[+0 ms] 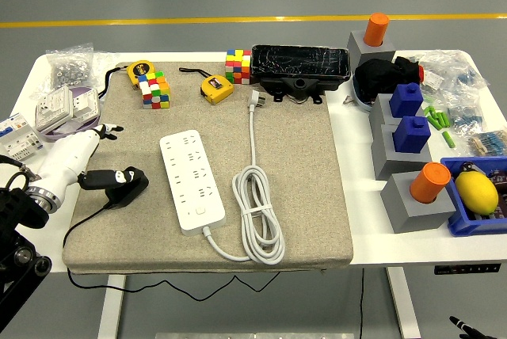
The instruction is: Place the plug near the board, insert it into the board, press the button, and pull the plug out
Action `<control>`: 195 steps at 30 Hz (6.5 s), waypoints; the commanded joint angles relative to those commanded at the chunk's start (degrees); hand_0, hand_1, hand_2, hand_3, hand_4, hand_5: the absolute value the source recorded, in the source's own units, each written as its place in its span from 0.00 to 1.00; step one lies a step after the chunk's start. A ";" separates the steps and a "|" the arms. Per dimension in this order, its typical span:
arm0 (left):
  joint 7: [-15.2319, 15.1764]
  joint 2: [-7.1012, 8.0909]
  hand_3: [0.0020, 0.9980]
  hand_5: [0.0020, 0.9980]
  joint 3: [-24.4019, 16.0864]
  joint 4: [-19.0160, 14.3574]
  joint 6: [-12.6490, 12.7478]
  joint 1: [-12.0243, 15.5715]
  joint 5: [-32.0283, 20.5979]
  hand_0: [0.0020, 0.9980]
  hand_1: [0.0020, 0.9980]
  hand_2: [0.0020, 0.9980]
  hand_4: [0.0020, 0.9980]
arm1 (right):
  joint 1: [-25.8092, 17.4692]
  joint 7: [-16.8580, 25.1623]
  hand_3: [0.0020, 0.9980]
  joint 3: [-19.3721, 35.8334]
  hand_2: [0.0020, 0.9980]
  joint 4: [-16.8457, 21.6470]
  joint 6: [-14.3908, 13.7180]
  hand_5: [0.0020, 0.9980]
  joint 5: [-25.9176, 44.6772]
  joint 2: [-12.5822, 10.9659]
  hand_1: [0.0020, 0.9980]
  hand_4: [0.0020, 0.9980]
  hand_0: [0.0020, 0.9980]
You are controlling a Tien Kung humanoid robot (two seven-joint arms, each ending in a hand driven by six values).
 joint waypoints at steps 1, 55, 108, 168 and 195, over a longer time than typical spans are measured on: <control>0.00 0.02 0.80 0.52 0.06 0.04 -0.03 0.07 -0.03 0.79 0.73 0.72 1.00 | 0.00 0.00 0.59 -0.02 0.68 0.01 0.00 0.57 0.00 -0.01 0.67 1.00 0.66; -4.10 3.34 0.53 0.00 13.67 -0.27 1.40 -10.63 -2.50 0.34 0.35 0.41 0.80 | -0.39 0.16 0.59 -0.41 0.68 0.41 -0.26 0.57 0.32 -0.21 0.67 1.00 0.66; -2.62 4.24 0.61 0.14 14.20 0.14 -1.25 -9.31 -1.78 0.50 0.62 0.58 1.00 | -0.68 0.23 0.59 0.12 0.68 0.31 -0.23 0.56 0.01 -0.05 0.67 1.00 0.66; -4.00 2.77 0.60 0.00 16.39 0.13 1.11 -11.65 -3.89 0.34 0.39 0.42 0.67 | -0.49 0.48 0.59 -0.21 0.68 0.41 -0.30 0.56 0.27 -0.06 0.67 1.00 0.66; -3.48 3.06 0.60 0.00 16.44 1.14 -0.41 -11.94 -3.64 0.34 0.39 0.42 0.68 | -0.40 0.56 0.59 -0.11 0.68 0.69 -0.33 0.56 0.11 -0.05 0.67 1.00 0.66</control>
